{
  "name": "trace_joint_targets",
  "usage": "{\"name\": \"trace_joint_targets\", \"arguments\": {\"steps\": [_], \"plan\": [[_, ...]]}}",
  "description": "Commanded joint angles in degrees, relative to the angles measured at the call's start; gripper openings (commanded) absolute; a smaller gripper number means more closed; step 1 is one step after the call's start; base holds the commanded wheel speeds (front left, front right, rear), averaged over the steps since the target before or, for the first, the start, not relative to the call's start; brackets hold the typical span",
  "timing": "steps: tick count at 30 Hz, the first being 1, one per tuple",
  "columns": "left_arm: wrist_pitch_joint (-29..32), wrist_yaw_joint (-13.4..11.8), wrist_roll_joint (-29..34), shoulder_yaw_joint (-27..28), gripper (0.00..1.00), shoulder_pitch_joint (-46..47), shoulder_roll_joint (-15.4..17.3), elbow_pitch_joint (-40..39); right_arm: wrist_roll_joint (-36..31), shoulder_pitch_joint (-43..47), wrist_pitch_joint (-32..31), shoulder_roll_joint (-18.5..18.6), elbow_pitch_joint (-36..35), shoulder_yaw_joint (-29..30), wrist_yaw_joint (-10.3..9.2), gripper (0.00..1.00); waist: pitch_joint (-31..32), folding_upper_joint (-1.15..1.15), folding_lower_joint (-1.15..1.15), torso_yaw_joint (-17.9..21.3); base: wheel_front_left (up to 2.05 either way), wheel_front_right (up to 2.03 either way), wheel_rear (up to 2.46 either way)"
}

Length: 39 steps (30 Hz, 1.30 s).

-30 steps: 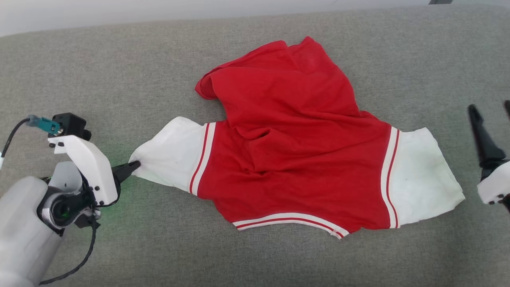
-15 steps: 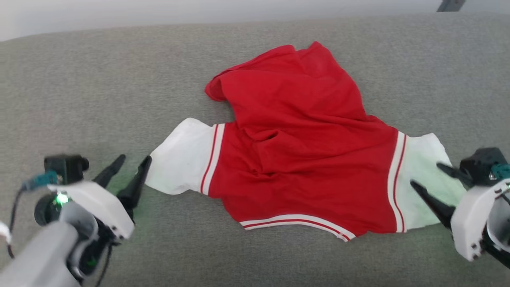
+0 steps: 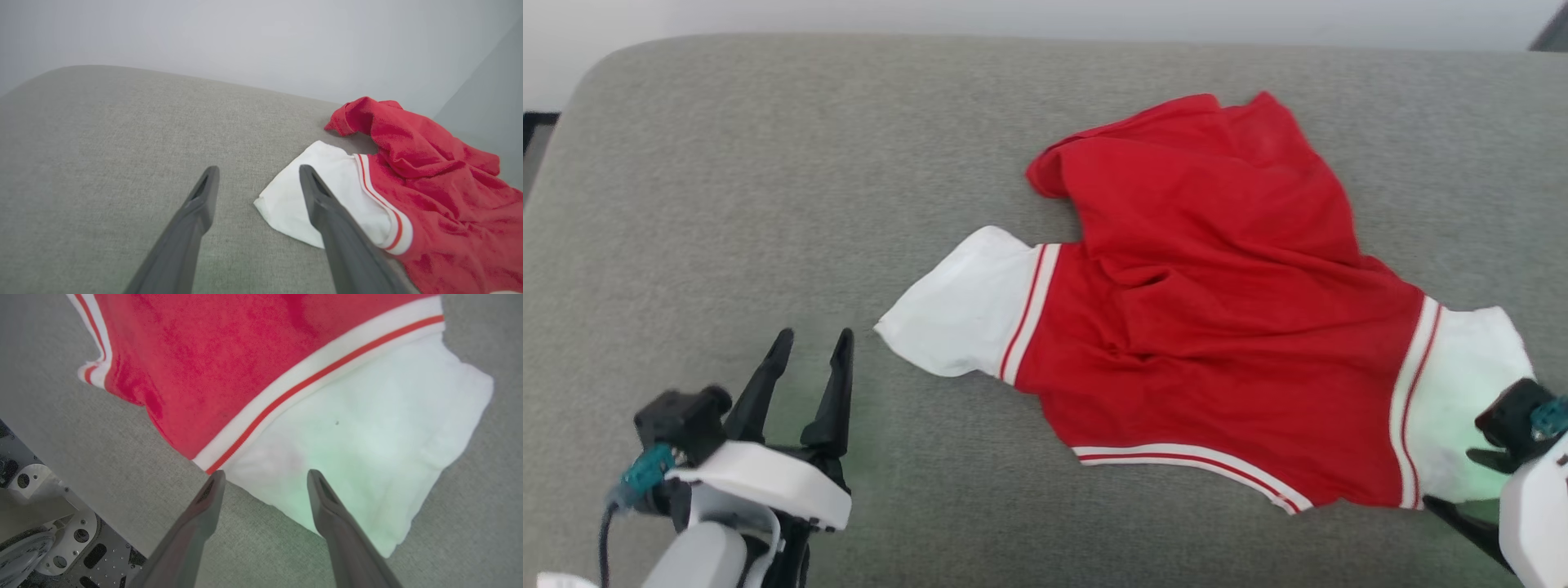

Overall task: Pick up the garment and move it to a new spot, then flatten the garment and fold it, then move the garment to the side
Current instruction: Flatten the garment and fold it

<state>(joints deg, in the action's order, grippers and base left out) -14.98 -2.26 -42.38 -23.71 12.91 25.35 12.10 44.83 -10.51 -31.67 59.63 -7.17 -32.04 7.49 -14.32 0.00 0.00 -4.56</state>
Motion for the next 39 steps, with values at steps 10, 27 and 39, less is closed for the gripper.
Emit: {"name": "trace_joint_targets", "arguments": {"steps": [10, 27, 39], "plan": [[-0.28, 4.27, 10.01, 10.1, 1.0, -6.21, -8.13, -1.54, -5.78, -1.61, 2.5, 1.62, 6.43, -7.13, -0.04, 1.0, -1.24, 0.0, 0.0, -3.71, 0.0, 0.0, 0.0], [4.06, 9.74, 16.4, 6.94, 1.0, 1.34, -0.05, -3.53, -6.95, -6.61, 9.42, -3.12, 15.74, -12.93, -0.2, 0.0, -2.71, 0.0, 0.0, -1.75, 0.0, 0.0, 0.0], [33.85, 9.67, -4.23, -30.89, 1.0, 26.35, 24.35, -15.24, -7.74, -11.1, 8.18, -4.3, 14.21, -13.86, -0.41, 0.0, -5.75, 0.0, 0.0, 0.12, 0.0, 0.0, 0.0]]}}
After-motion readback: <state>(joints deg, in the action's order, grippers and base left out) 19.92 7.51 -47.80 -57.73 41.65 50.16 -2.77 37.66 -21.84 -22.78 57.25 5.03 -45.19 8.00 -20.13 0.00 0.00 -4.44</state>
